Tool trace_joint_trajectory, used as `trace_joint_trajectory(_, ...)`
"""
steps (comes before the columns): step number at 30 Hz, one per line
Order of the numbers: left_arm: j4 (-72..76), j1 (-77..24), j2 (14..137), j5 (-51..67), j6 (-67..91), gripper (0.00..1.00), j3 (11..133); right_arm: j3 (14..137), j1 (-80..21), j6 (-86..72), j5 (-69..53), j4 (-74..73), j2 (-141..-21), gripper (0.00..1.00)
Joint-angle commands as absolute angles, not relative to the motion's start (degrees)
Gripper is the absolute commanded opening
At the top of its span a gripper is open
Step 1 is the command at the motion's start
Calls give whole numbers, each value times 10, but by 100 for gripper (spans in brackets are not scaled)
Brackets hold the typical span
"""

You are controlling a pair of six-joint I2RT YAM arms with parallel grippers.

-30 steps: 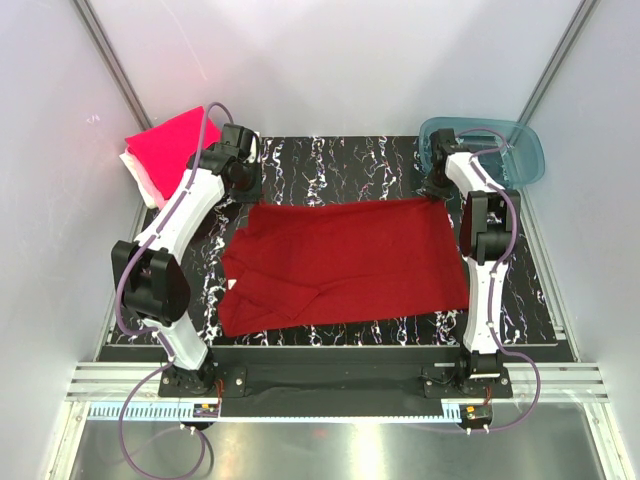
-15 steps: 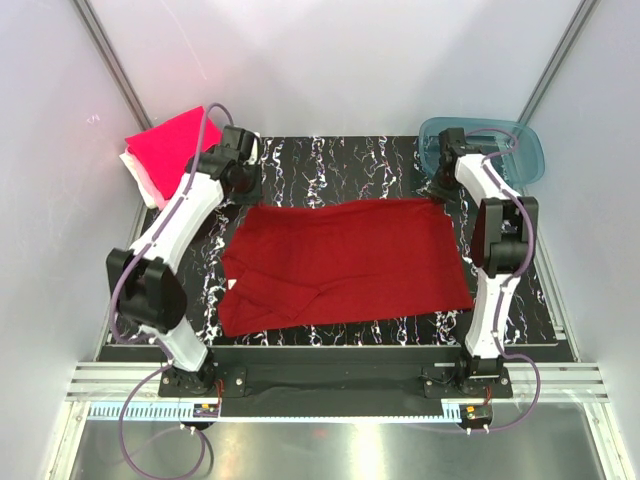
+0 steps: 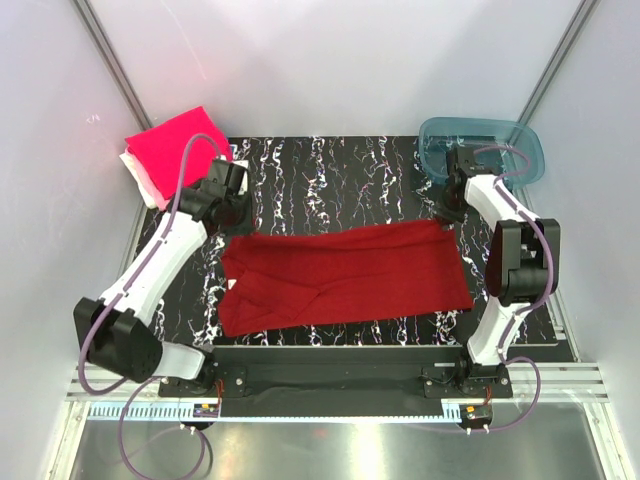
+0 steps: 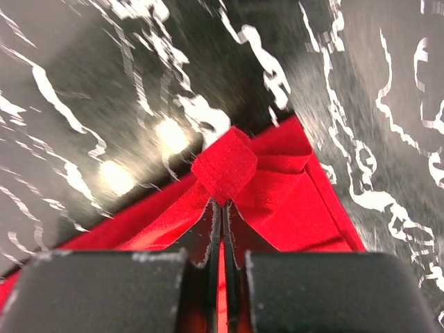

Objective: Fold and stack the t-shirts
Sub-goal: Fold the tshirt

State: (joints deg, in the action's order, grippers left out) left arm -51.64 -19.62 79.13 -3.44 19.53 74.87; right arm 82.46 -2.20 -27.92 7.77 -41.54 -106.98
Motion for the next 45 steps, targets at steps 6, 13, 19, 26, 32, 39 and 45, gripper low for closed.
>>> trace_joint_trajectory(6, -505, -223, 705, -68, 241, 0, 658, 747, -20, -290, 82, -380, -1003, 3)
trace_joint_trajectory(13, -511, -238, 653, -76, 285, 0, 580, 680, -18, -294, 124, -381, -962, 57)
trace_joint_trajectory(19, -533, -242, 579, -85, 323, 46, 531, 651, -13, -305, 139, -383, -881, 92)
trace_joint_trajectory(26, -515, -242, 566, -90, 341, 46, 519, 660, -13, -305, 43, -354, -843, 87)
trace_joint_trajectory(32, -447, -242, 623, -51, 352, 35, 491, 716, -13, -293, 36, -371, -926, 82)
trace_joint_trajectory(39, -414, -243, 612, -45, 359, 33, 446, 767, -13, -275, 71, -377, -989, 66)
trace_joint_trajectory(45, -411, -243, 603, -47, 358, 31, 445, 773, -13, -271, 91, -376, -1020, 63)
